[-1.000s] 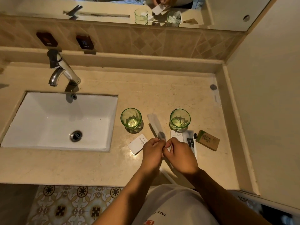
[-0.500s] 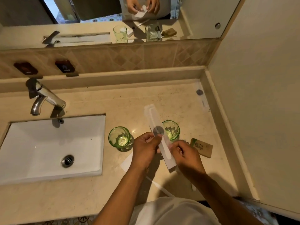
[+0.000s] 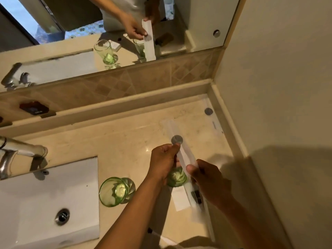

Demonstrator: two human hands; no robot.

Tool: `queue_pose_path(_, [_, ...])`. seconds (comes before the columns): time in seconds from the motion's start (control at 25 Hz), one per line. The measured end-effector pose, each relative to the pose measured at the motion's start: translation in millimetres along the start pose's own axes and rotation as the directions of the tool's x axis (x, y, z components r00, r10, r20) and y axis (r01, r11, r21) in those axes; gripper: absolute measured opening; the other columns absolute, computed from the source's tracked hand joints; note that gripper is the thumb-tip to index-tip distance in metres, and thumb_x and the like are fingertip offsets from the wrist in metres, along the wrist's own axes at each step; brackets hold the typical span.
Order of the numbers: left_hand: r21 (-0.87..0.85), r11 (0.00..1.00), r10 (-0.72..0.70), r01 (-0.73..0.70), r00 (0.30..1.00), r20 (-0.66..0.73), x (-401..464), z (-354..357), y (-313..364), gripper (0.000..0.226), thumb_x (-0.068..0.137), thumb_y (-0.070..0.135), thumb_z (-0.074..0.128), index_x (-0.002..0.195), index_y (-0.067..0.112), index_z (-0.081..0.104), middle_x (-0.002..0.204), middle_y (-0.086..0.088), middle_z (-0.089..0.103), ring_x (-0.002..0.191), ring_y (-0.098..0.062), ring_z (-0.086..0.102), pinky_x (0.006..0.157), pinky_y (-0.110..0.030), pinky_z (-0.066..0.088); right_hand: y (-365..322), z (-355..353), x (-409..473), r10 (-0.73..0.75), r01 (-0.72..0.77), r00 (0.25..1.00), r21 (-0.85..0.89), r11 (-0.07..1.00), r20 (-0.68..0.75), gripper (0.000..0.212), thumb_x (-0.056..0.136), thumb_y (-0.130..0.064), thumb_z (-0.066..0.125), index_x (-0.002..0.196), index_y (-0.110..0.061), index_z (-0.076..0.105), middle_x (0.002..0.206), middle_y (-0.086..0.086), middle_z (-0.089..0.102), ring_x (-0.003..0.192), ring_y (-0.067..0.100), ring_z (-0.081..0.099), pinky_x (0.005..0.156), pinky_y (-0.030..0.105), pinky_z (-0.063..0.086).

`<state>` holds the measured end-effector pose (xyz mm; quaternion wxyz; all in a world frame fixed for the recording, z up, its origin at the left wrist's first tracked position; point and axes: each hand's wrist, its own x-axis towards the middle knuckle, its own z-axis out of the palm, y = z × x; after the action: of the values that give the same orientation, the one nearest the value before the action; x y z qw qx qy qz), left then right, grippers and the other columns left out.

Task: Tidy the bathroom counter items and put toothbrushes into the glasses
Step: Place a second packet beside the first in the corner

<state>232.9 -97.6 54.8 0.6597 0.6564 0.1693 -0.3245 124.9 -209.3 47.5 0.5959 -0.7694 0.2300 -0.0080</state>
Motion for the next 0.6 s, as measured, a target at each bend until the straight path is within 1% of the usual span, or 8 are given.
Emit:
queue_pose_path(0.08, [-0.022,0.998,-0.051,0.052,0.997,0.064,21.1,11.7,11.7,0.025,0.097,0.015,0.065,0.091,-0.008,0.070,0.093,-0.033,0.073,0.077,-0.034,0.074,0.071,-0.038,0.063,0.5,-9.9,19.8,0.069,-0.069,0.998,0.119,0.990,0.007,0.034,0.098,-0.022,0.062,0.065,-0.016,0.055,0.050,-0.007,0.054,0.045,0.001,0.051,0.049,0.011,0.041])
queue_pose_path(0.12, [-0.016,0.998,-0.059,0.060,0.994,0.089,30.9,17.2,18.0,0.023,0.098,0.013,0.063,0.093,-0.009,0.069,0.093,-0.036,0.071,0.075,-0.034,0.074,0.068,-0.038,0.063,1.0,-12.8,30.4,0.088,-0.089,0.996,0.174,0.981,0.010,0.031,0.097,-0.019,0.060,0.068,-0.010,0.057,0.051,-0.004,0.054,0.046,0.002,0.051,0.049,0.011,0.042])
queue_pose_path(0.16, [-0.003,0.998,-0.061,0.061,0.992,0.114,44.6,23.6,24.8,0.020,0.098,0.010,0.062,0.092,-0.007,0.068,0.089,-0.037,0.070,0.071,-0.033,0.073,0.064,-0.036,0.062,4.7,-15.1,43.4,0.115,-0.113,0.993,0.198,0.974,0.003,0.029,0.097,-0.019,0.061,0.072,-0.005,0.058,0.052,-0.003,0.055,0.047,0.002,0.051,0.051,0.013,0.043])
queue_pose_path(0.24, [0.066,0.996,-0.064,0.054,0.986,0.154,74.8,35.6,38.7,0.016,0.098,0.006,0.060,0.090,-0.006,0.067,0.080,-0.029,0.069,0.063,-0.029,0.070,0.059,-0.032,0.060,13.7,-19.9,68.0,0.173,-0.167,0.985,0.166,0.972,-0.023,0.030,0.096,-0.023,0.063,0.076,-0.001,0.060,0.053,-0.001,0.056,0.051,0.006,0.052,0.054,0.014,0.044])
queue_pose_path(0.32, [0.204,0.979,-0.065,0.028,0.983,0.174,109.0,44.5,49.1,0.018,0.096,0.006,0.061,0.086,-0.007,0.068,0.073,-0.022,0.069,0.059,-0.028,0.067,0.060,-0.033,0.059,21.4,-23.2,91.4,0.206,-0.194,0.977,0.168,0.967,-0.058,0.035,0.096,-0.026,0.063,0.073,0.000,0.061,0.055,0.002,0.056,0.051,0.008,0.051,0.055,0.014,0.043])
queue_pose_path(0.4, [0.329,0.944,-0.060,-0.005,0.980,0.188,139.6,52.2,55.8,0.024,0.095,0.008,0.063,0.084,-0.013,0.068,0.067,-0.023,0.067,0.056,-0.028,0.062,0.059,-0.034,0.054,32.7,-24.4,112.9,0.242,-0.222,0.966,0.195,0.955,-0.087,0.038,0.096,-0.030,0.063,0.070,-0.002,0.060,0.055,0.004,0.056,0.051,0.009,0.050,0.056,0.016,0.042])
queue_pose_path(0.52, [0.425,0.905,-0.088,-0.006,0.976,0.201,174.7,63.3,58.8,0.027,0.095,0.011,0.067,0.077,-0.009,0.068,0.062,-0.026,0.065,0.042,-0.024,0.051,0.044,-0.026,0.042,49.4,-22.3,137.5,0.344,-0.318,0.933,0.199,0.927,-0.110,0.036,0.096,-0.032,0.061,0.069,-0.008,0.062,0.053,0.001,0.057,0.052,0.011,0.052,0.058,0.027,0.045])
queue_pose_path(0.6, [0.442,0.897,-0.121,0.026,0.975,0.188,193.5,68.5,56.0,0.024,0.093,0.011,0.070,0.076,-0.005,0.068,0.062,-0.026,0.063,0.038,-0.020,0.049,0.037,-0.021,0.035,58.6,-20.4,148.5,0.399,-0.374,0.908,0.182,0.909,-0.127,0.035,0.096,-0.033,0.061,0.069,-0.012,0.064,0.055,-0.001,0.060,0.051,0.011,0.053,0.059,0.030,0.048])
